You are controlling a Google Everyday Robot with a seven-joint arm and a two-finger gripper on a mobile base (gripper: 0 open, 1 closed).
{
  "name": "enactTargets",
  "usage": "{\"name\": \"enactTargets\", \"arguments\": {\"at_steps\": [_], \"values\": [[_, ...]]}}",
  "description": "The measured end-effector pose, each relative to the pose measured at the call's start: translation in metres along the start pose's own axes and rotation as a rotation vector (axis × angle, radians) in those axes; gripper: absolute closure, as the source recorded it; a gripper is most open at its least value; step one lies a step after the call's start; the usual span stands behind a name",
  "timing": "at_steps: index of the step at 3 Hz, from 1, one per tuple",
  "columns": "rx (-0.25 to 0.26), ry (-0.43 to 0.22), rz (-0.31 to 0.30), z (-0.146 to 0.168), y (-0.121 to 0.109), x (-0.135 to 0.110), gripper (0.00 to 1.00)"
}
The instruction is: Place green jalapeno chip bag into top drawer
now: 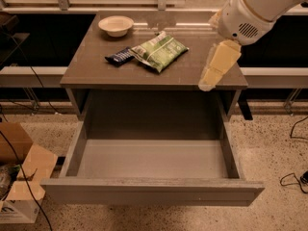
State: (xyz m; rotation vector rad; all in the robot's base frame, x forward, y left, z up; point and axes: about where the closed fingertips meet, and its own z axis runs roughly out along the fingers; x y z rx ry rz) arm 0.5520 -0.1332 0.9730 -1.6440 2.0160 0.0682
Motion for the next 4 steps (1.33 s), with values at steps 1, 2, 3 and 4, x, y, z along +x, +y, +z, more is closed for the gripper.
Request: {"name": "enactTargets", "arguments": {"at_steps": [1,2,3,4], "values": [[-0.033,-0.058,0.005,0.041,-0.046,-0.031,0.00],[-0.061,-0.094,0.029,0.078,-0.088,-0.043,0.00],[-0.062,-0.093,0.029,0.078,-0.087,-0.043,0.00],[-0.048,-0.116,0.084,0.106,-0.095,-0.044,0.00]]}}
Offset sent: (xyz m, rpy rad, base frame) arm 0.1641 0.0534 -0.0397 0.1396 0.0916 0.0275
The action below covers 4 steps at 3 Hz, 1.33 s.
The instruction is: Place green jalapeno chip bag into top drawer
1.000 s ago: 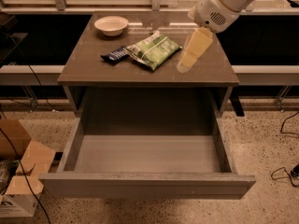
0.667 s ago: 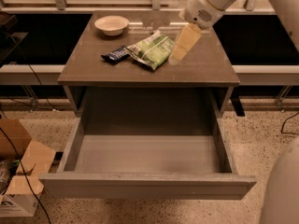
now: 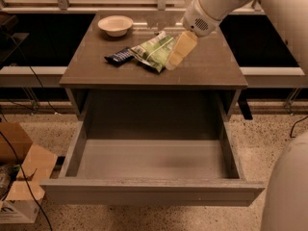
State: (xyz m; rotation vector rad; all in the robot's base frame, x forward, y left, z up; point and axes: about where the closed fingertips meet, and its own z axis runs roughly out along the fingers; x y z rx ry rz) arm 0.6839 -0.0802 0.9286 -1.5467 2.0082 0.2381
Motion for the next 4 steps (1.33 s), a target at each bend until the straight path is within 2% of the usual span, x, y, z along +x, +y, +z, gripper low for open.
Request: {"name": "enactTargets", "arguments": {"at_steps": [2,3,4], "values": [[0.004,-0.087,0.136,0.082,-0.030,0.006,0.00],[-0.014,-0.119,0.192,0.117,-0.038,0.006,0.00],[-0.028,-0.153,0.223,0.136,-0.040,-0.005,0.02]]}}
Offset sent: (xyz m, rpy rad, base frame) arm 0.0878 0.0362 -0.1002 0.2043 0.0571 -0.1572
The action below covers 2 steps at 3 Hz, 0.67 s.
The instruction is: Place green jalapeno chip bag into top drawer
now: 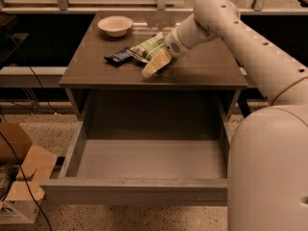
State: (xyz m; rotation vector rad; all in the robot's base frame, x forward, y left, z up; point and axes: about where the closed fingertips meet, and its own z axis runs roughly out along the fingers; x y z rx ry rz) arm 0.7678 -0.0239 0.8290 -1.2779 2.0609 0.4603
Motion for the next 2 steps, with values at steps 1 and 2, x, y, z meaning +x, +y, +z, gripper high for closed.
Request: {"name": "enactTargets", "arguments": {"at_steps": [1,2], "values": [[-0.007,-0.018,0.016,0.0101,0.0015,-0.0056,0.14],[-0.002,-0.024,0.021,0.0131,0.0015,-0.0093,0.45]]}}
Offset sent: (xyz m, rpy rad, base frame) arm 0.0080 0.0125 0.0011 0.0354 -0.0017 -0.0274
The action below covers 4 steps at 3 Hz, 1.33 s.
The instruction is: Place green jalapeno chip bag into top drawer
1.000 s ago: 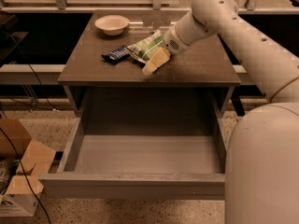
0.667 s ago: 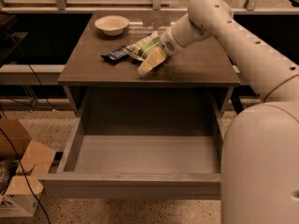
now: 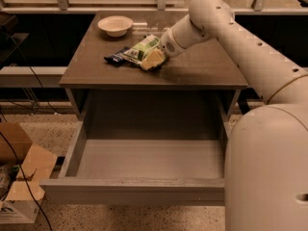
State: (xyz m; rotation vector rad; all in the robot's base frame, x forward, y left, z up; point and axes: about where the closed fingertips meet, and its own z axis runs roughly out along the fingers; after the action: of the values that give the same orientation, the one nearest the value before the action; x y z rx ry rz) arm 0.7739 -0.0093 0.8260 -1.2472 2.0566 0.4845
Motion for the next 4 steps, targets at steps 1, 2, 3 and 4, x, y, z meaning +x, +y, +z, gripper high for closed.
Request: {"name": "enactTargets", "arguments": {"at_steps": [1,2,3,4], "values": [[0.007,-0.004,-0.004,-0.0013,-0.0002,-0.0031,0.69],[0.007,-0.004,-0.004,-0.0017,-0.0002,-0.0035,0.92],[0.007,-0.004,-0.004,-0.0020,-0.0002,-0.0038,1.00],[0.007,-0.004,-0.004,-0.0020,-0.0002,-0.0038,1.00]]}}
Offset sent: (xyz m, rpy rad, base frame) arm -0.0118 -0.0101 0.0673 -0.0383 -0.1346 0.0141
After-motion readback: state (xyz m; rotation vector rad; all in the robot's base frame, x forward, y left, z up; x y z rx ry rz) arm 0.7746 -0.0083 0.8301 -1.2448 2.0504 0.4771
